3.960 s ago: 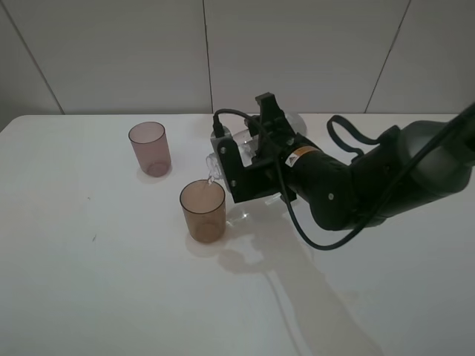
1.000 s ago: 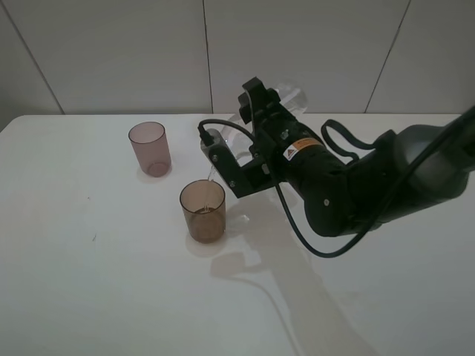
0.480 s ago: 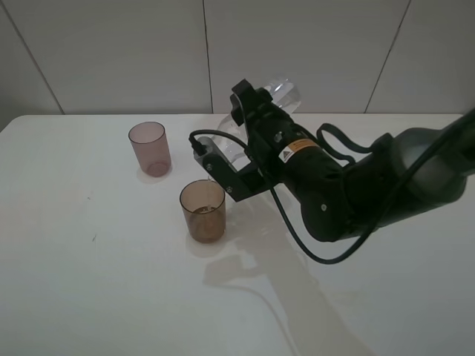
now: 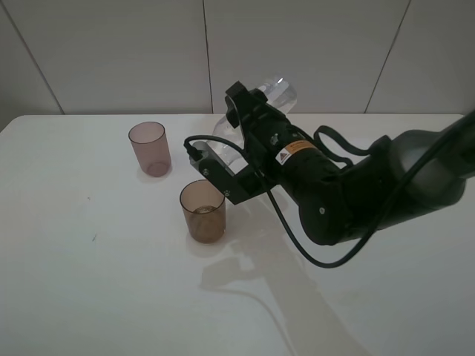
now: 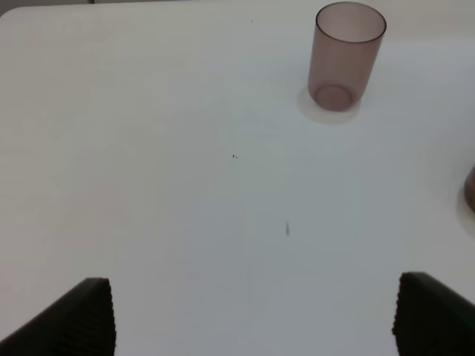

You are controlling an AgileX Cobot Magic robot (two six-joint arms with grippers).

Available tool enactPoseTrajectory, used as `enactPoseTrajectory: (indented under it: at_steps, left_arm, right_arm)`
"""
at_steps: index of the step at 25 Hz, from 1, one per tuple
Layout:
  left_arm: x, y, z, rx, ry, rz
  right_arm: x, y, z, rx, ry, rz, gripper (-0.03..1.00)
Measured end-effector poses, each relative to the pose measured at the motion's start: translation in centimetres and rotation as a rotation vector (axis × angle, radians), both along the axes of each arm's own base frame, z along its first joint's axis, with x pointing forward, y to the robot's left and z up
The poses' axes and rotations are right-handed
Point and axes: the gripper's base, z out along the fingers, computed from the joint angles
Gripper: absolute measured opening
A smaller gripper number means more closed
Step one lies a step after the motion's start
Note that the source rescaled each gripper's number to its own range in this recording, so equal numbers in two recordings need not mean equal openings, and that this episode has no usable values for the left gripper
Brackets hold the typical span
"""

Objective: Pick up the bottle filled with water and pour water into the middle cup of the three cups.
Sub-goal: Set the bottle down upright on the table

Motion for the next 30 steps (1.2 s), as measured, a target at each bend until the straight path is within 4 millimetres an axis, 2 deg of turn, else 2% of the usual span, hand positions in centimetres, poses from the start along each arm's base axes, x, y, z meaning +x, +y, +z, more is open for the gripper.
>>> enactPoseTrajectory:
  at_steps: [20, 24, 30]
  left_arm:
    - [0.00, 0.00, 0.00, 0.000, 0.000, 0.000]
    - [0.00, 0.00, 0.00, 0.000, 0.000, 0.000]
    - [0.00, 0.00, 0.00, 0.000, 0.000, 0.000]
  right_arm:
    - [-0.05, 0.20, 0.35, -0.017, -0.050, 0.026, 0.00]
    - [0.04, -0.14, -0.12, 0.011, 0.019, -0.019, 0.00]
    - [-0.26, -0.39, -0.23, 0.172, 0.216, -0.071, 0.00]
